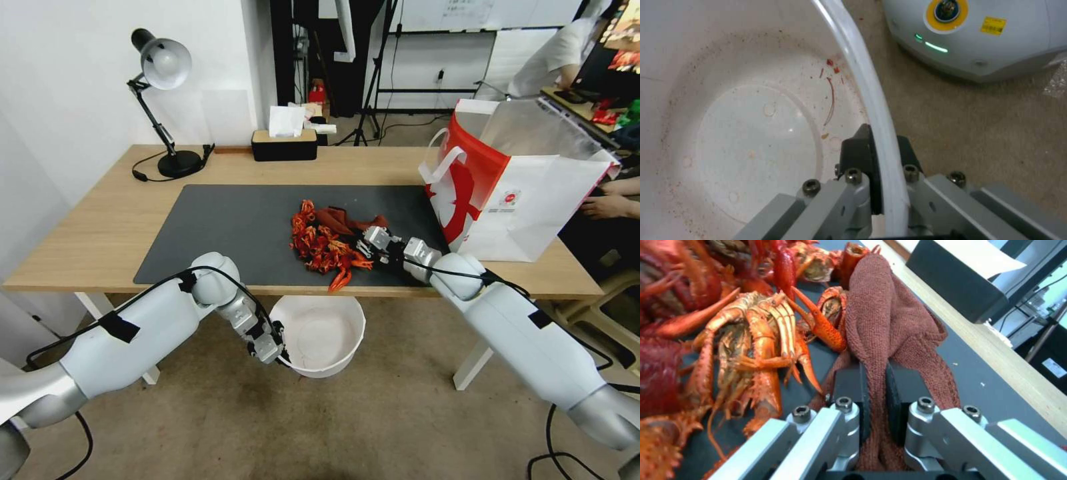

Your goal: Sweep shrimp from table into container with towel, then put container into takeout bag.

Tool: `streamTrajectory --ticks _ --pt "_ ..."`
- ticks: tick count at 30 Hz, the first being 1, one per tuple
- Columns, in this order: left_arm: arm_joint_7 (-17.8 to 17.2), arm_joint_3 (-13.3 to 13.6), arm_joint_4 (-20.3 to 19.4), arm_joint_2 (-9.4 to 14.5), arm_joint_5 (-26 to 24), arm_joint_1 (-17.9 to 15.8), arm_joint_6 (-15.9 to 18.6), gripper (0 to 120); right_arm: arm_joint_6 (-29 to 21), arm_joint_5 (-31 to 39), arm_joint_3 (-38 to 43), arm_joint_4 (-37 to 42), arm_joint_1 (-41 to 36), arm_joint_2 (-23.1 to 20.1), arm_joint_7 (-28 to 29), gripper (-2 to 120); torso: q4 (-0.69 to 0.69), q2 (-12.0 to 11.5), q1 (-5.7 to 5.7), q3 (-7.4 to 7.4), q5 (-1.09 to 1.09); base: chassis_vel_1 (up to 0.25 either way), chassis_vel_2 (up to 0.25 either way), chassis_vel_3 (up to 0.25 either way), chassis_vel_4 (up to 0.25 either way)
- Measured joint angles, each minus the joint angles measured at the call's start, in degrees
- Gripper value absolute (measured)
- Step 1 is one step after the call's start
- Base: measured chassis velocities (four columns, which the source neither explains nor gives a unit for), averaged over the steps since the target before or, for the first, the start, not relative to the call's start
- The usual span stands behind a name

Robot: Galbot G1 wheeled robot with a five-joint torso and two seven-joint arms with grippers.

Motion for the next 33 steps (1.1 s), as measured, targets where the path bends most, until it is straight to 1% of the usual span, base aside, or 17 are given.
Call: streamTrajectory --ticks 8,20,27,33 --pt "0.0 -0.1 0.2 0.3 0.2 0.1 -0.1 0 0.4 0.6 1.4 3.8 -3.1 -2.1 -0.4 7 0.0 0.0 0.0 0.01 0.0 0.0 0.0 0.0 0.0" --pt "0.0 -0.6 0.1 0.4 -0.1 -0.2 -0.1 0 0.3 0.9 2.3 7.8 -6.3 -3.2 -0.8 7 0.01 0.0 0.01 0.01 0.01 0.0 0.0 0.0 0.0" --pt "-0.2 -0.9 0.0 0.3 -0.3 0.0 0.0 0 -0.3 0.9 3.4 12.0 -9.4 -4.9 -0.9 7 0.01 0.0 0.01 0.01 0.0 0.0 0.0 0.0 0.0" --pt "-0.2 -0.9 0.4 0.2 -0.4 -0.3 0.0 0 -0.3 1.1 4.3 13.7 -11.0 -5.5 -1.0 7 0.01 0.0 0.01 0.01 0.01 0.0 0.0 0.0 0.0"
